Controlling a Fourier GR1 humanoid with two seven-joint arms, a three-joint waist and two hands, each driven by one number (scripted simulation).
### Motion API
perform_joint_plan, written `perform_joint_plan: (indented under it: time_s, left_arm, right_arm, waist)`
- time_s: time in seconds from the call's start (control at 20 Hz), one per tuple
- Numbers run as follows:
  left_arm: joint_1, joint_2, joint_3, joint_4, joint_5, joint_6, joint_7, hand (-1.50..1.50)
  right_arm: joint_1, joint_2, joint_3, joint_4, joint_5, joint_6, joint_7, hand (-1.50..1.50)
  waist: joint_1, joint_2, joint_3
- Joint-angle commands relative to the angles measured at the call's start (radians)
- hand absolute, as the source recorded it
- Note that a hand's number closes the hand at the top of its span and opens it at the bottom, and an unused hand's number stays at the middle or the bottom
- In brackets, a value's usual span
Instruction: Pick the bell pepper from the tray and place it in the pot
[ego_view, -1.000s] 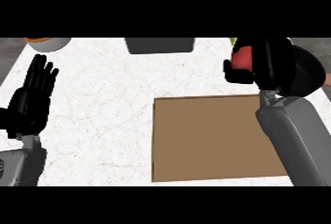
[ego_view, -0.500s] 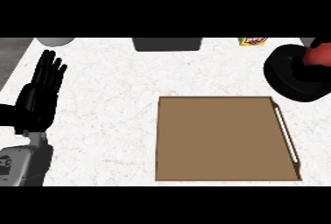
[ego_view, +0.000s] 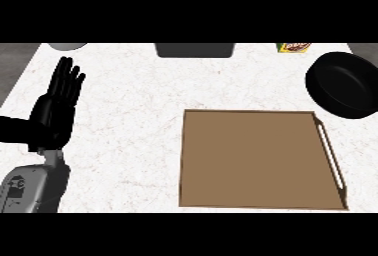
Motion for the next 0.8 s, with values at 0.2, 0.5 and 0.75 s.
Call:
perform_joint_plan:
  time_s: [0.2, 0.5, 0.75]
  left_arm:
    - [-0.004, 0.005, 0.021, 0.024, -0.002, -0.025, -0.028, 0.00]
    - [0.003, 0.000, 0.013, 0.018, -0.012, -0.021, -0.026, 0.00]
    - [-0.020, -0.028, -0.012, 0.000, -0.004, -0.015, 0.005, 0.00]
  right_arm:
    - [-0.109, -0.053, -0.059, 0.411, -0.003, -0.123, -0.276, 1.50]
    - [-0.227, -0.071, -0.042, 0.699, 0.067, -0.179, -0.327, 1.50]
    - [-0.256, -0.054, -0.119, 0.834, -0.034, -0.018, -0.323, -1.50]
  waist:
    - [0.008, 0.002, 0.000]
    - [0.027, 0.008, 0.001]
    - [0.045, 0.014, 0.003]
